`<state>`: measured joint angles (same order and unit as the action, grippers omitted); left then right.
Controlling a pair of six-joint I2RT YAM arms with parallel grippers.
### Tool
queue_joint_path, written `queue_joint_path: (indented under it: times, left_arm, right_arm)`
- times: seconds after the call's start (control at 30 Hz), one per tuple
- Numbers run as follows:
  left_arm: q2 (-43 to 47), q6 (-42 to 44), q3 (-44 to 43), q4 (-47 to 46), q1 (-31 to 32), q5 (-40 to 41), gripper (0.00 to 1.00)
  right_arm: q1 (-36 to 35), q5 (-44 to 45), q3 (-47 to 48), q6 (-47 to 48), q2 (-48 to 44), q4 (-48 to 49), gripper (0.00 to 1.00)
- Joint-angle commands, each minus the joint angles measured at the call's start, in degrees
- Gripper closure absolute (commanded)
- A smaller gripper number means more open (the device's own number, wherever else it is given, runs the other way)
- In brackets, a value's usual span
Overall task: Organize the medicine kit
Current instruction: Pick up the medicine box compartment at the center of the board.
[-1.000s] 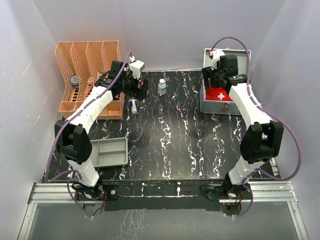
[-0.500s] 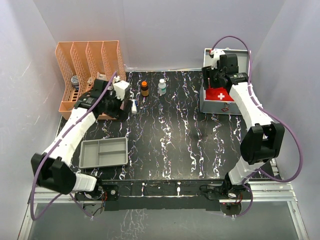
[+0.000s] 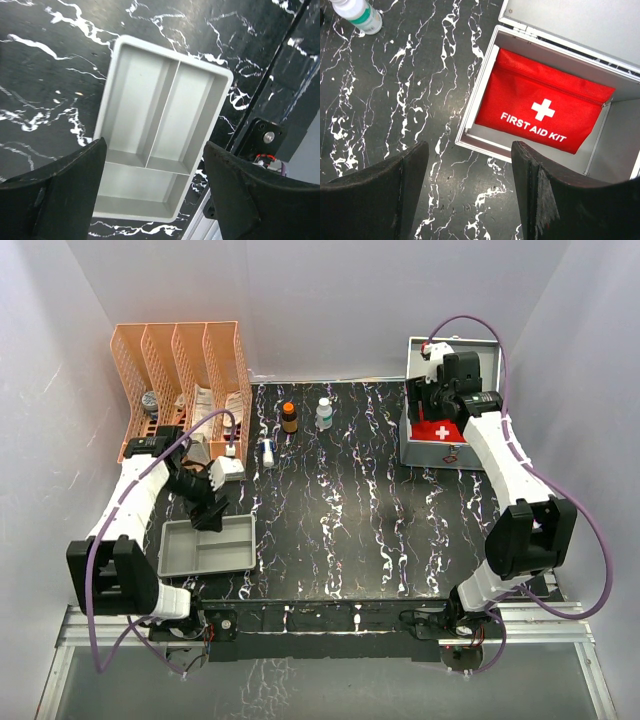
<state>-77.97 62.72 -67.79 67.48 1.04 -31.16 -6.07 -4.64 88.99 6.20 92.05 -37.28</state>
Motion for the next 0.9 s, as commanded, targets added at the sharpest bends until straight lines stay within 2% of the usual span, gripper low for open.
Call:
queue_joint_path:
  times: [0.0, 0.17, 0.57, 0.87]
  left_arm:
    - [-1.5, 15.6, 3.9, 5.0, -2.5, -5.8, 0.24]
    - [2.3, 20.9, 12.0, -1.5, -2.5, -3.2, 0.22]
    - [5.6, 17.7, 23.5, -16.5, -2.0, 1.4, 0.25]
    - [2.0, 18.3, 26.4, -20.3, -1.5, 1.6, 0.29]
  right_arm:
    - [-0.3, -0.1, -0.9, 1.0, -4.1, 1.4, 0.34]
    - [-0.3, 0.1, -0.7, 1.0, -4.6, 1.0, 0.33]
    - [-0.3, 0.6, 0.0, 0.6, -5.0, 1.2, 0.32]
    - [-0.3, 1.2, 0.7, 0.7, -5.4, 0.7, 0.32]
